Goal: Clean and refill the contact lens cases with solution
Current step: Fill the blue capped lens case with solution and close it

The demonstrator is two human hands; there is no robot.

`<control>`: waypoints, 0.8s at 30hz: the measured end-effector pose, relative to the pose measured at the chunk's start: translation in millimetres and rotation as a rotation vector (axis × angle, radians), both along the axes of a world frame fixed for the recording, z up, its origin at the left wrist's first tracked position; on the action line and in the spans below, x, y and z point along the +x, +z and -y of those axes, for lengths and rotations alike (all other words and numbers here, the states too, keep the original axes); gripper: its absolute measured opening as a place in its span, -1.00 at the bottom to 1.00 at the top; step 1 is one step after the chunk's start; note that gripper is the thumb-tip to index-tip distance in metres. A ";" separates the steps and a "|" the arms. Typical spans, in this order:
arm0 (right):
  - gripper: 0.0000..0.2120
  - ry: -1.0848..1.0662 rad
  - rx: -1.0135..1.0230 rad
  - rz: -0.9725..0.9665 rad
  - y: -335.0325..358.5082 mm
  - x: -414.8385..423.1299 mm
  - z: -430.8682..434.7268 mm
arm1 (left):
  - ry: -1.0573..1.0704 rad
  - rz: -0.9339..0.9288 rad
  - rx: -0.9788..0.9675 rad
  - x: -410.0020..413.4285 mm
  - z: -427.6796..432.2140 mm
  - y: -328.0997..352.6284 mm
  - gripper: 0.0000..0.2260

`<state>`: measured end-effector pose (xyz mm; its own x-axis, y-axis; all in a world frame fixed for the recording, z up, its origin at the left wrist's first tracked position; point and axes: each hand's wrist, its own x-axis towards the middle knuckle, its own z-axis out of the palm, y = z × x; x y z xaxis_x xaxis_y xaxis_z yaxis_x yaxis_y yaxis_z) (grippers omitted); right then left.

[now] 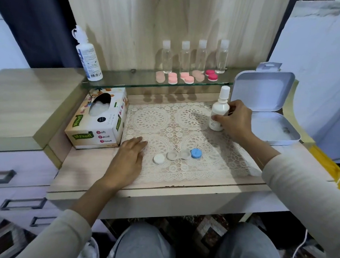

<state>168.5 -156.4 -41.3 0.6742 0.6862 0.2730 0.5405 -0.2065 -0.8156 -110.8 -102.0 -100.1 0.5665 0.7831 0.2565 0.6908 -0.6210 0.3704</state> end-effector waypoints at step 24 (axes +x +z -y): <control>-0.54 0.238 0.178 -0.008 67.2 -67.3 -51.0 | 0.016 0.027 -0.017 -23.3 2.3 8.5 -0.60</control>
<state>101.2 -105.4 25.9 0.5029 0.7672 0.3982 0.5497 0.0716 -0.8323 -134.0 -104.3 -91.6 0.5468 0.7965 0.2580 0.6903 -0.6032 0.3995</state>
